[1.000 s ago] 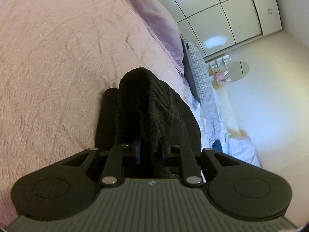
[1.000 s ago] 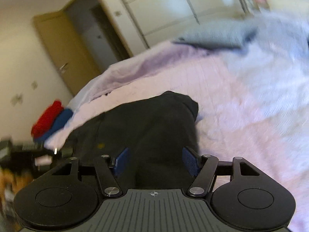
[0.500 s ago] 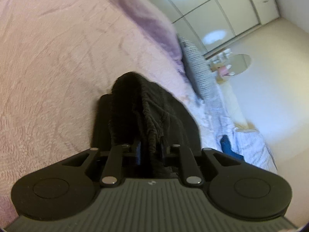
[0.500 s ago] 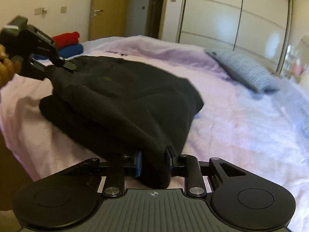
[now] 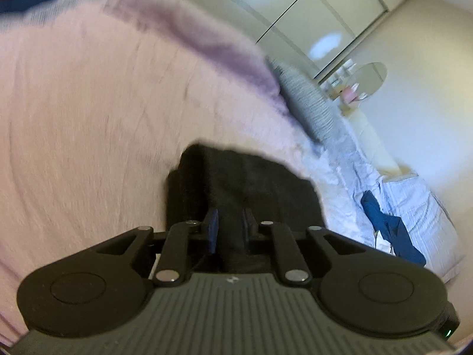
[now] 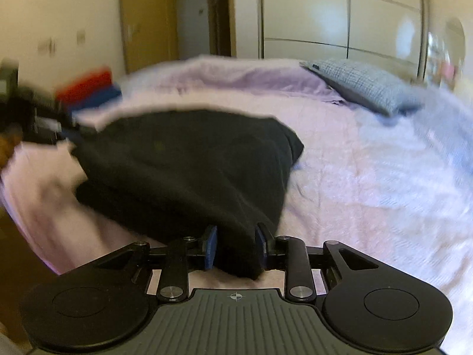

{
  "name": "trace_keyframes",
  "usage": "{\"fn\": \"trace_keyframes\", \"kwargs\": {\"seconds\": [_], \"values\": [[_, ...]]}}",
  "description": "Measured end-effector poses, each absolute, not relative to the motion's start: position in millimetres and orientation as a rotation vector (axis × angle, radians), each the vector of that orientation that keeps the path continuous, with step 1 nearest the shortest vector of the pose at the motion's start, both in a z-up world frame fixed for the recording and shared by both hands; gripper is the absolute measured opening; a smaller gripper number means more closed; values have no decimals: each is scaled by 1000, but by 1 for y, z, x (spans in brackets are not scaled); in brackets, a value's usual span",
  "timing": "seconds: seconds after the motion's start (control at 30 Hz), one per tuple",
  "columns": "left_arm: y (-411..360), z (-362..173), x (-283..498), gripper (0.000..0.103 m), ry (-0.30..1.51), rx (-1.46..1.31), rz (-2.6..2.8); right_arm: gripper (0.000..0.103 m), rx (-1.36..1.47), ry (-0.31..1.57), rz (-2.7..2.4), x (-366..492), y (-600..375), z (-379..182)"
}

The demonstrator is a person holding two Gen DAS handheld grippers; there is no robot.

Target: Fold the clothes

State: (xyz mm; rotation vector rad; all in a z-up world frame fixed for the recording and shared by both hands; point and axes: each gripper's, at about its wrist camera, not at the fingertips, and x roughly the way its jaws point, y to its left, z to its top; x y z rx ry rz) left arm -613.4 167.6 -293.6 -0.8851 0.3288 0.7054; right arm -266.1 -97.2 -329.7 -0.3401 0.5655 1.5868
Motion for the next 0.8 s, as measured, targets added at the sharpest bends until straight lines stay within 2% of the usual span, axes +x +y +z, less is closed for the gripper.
{"fn": "trace_keyframes", "kwargs": {"seconds": [0.1, 0.2, 0.27, 0.33, 0.37, 0.47, 0.57, 0.63, 0.67, 0.7, 0.73, 0.8], "values": [[158, -271, -604, 12, 299, -833, 671, 33, -128, 689, 1614, -244, -96, -321], [154, -276, -579, 12, 362, -783, 663, 33, -15, 783, 1585, -234, -82, -324], [153, -291, -563, 13, 433, -765, 693, 33, -28, 824, 1569, -238, -68, -335], [156, -319, -555, 2, 510, -765, 761, 33, -95, 895, 1531, -244, -52, -351], [157, -331, -555, 3, 520, -762, 786, 33, -124, 905, 1517, -248, -47, -358], [154, -333, -564, 3, 462, -818, 796, 33, -153, 884, 1501, -253, -44, -361], [134, -309, -572, 3, 436, -784, 833, 33, -108, 906, 1485, -245, -54, -353], [113, -295, -583, 22, 397, -778, 841, 37, -49, 942, 1466, -237, -62, -352], [104, -294, -588, 39, 360, -817, 834, 50, -2, 978, 1455, -233, -66, -355], [96, -293, -593, 46, 321, -860, 826, 71, 45, 1013, 1442, -228, -69, -359], [89, -300, -599, 48, 281, -926, 814, 76, 93, 1048, 1429, -224, -73, -362], [79, -315, -605, 49, 212, -1050, 799, 77, 189, 1117, 1401, -215, -80, -369]]}}
